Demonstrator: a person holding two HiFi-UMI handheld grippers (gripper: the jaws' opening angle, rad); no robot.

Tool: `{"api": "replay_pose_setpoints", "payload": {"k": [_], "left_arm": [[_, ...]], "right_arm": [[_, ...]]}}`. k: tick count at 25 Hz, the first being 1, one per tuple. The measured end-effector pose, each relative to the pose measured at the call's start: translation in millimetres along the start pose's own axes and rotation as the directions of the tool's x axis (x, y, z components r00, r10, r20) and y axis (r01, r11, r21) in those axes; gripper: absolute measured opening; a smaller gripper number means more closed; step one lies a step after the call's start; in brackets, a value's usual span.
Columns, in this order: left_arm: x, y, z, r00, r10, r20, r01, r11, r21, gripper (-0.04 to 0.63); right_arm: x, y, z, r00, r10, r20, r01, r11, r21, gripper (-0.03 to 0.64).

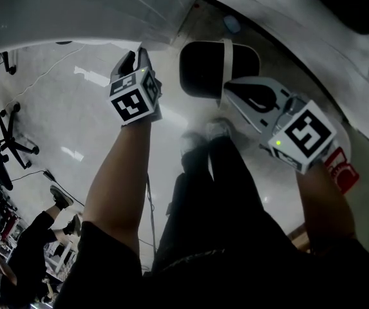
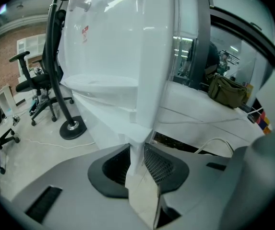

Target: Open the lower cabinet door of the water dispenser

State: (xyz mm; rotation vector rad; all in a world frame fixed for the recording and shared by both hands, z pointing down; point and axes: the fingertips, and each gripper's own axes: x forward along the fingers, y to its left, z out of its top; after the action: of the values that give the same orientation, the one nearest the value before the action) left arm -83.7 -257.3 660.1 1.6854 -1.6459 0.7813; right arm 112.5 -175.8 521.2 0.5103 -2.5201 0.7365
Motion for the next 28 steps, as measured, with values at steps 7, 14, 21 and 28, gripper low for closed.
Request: {"api": "replay_pose_setpoints", "payload": {"k": [7,14,21,28], "left_arm": [[-13.1,10.5,-8.4,1.000,-0.002,-0.008,0.003,1.000,0.025,0.084],[-21.0,25.7,-20.4,1.000,-0.011,-0.007,0.011,0.999,0.044,0.078],[-29.2,40.8,-32.2,1.000,-0.023,-0.003,0.023,0.998,0.056,0.075],[-38.9,58.9,-42.0,0.997,-0.069,-0.017,0.070,0.991,0.117,0.075]], "right_arm": [[-0.5,11.9,-0.1,1.000,0.018,-0.021,-0.018,1.000,-0.020,0.012],[4.9,26.4,-3.1,0.998,0.035,-0.050,-0.038,0.997,-0.066,0.012],[15.0,40.7,-3.3,0.998,0.014,-0.055,-0.017,0.998,-0.067,0.012],[36.1,71.5,1.1,0.999,-0.003,-0.048,0.000,0.998,-0.063,0.012]]}}
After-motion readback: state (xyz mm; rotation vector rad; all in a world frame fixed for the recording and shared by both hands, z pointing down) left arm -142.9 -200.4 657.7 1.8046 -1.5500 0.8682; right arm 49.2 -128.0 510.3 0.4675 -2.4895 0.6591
